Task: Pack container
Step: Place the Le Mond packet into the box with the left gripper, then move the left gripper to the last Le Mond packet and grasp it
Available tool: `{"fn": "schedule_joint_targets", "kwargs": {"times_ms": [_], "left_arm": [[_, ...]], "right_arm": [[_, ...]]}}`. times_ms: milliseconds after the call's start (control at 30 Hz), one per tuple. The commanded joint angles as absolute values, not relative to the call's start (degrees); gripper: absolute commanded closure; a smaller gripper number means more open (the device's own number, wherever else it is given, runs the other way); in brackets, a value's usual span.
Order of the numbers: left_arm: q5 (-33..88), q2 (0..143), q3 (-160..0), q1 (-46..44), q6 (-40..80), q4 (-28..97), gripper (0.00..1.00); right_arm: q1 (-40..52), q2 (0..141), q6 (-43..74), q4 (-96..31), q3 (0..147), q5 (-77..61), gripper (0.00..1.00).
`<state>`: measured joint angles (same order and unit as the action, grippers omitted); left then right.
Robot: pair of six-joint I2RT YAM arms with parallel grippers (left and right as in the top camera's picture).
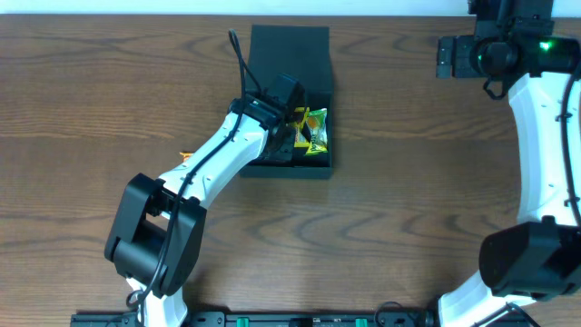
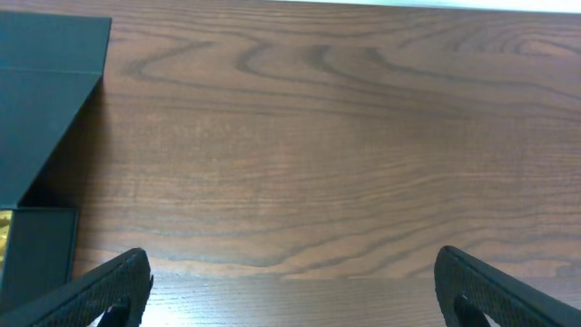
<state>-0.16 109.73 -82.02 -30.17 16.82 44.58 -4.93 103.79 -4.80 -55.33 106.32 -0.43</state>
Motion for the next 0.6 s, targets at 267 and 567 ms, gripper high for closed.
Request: {"fn": "schedule_joint_targets", "kwargs": {"times_ms": [267,567], "left_arm": [[-0.21,109.84,-82.48,-30.09,21.06,48.84,0.74],[-0.43,109.84,-82.48,-30.09,21.02,48.73,0.57]], "right_arm": [[-5.23,104.2,-3.55,-55.46,106.1,-0.51,0.01],[-5.21,104.2,-3.25,-55.51,106.1,-0.51,0.01]]}}
